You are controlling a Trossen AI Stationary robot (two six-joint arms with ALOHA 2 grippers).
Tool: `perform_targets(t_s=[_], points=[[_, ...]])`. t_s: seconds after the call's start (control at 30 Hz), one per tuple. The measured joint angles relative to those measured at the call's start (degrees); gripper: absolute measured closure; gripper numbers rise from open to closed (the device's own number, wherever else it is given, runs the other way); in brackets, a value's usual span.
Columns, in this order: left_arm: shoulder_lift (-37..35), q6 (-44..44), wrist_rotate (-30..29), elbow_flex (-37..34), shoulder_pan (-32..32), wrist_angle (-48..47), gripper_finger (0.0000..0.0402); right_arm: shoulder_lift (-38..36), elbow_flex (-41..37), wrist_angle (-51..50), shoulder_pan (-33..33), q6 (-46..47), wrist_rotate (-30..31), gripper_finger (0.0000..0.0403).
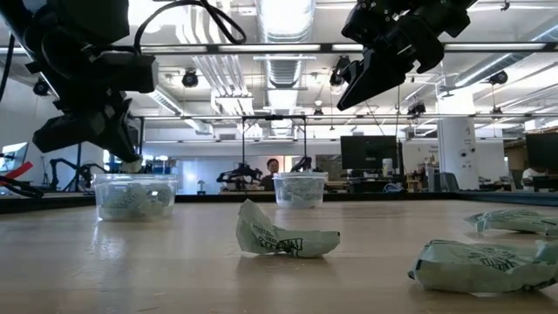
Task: Pick and place items into bin
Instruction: Put the stevia packet into the large transparent container, then put the stevia packet into the small transparent container
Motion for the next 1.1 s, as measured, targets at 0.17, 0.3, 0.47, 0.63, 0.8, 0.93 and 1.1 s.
perform_targets(t_s=[0.17, 0.3, 0.47, 0.63, 0.8, 0.93, 1.1], points=[[0.02, -0.04, -0.25, -0.35, 0.00, 0.24, 0.0398, 0.00, 0.00, 0.00, 0.00, 0.00, 0.00, 0.0335], [0.02, -0.07, -0.40, -1.69, 0.00, 0.24, 0.0374, 0.00, 0.00, 0.00, 0.00, 0.00, -0.01, 0.0335], [0.04, -0.09, -1.35, -3.33, 0.00, 0.28, 0.0329, 0.00, 0.00, 0.02, 0.00, 0.00, 0.00, 0.0335], [0.04, -0.05, -2.16, -2.97, 0.00, 0.30, 0.0298, 0.00, 0.00, 0.02, 0.00, 0.13, 0.00, 0.0335], [0.02, -0.04, -2.13, -1.19, 0.00, 0.33, 0.0288, -0.01, -0.16, 0.03, 0.01, 0.62, -0.01, 0.0335], [-0.02, -0.04, -1.59, 0.84, -0.02, 0.36, 0.0287, -0.02, -0.46, -0.19, 0.25, 5.14, -0.11, 0.0335], [-0.04, -0.02, 0.41, 2.73, -0.16, 0.40, 0.0287, -0.02, -1.92, -3.47, 3.14, 9.63, -3.87, 0.0335]])
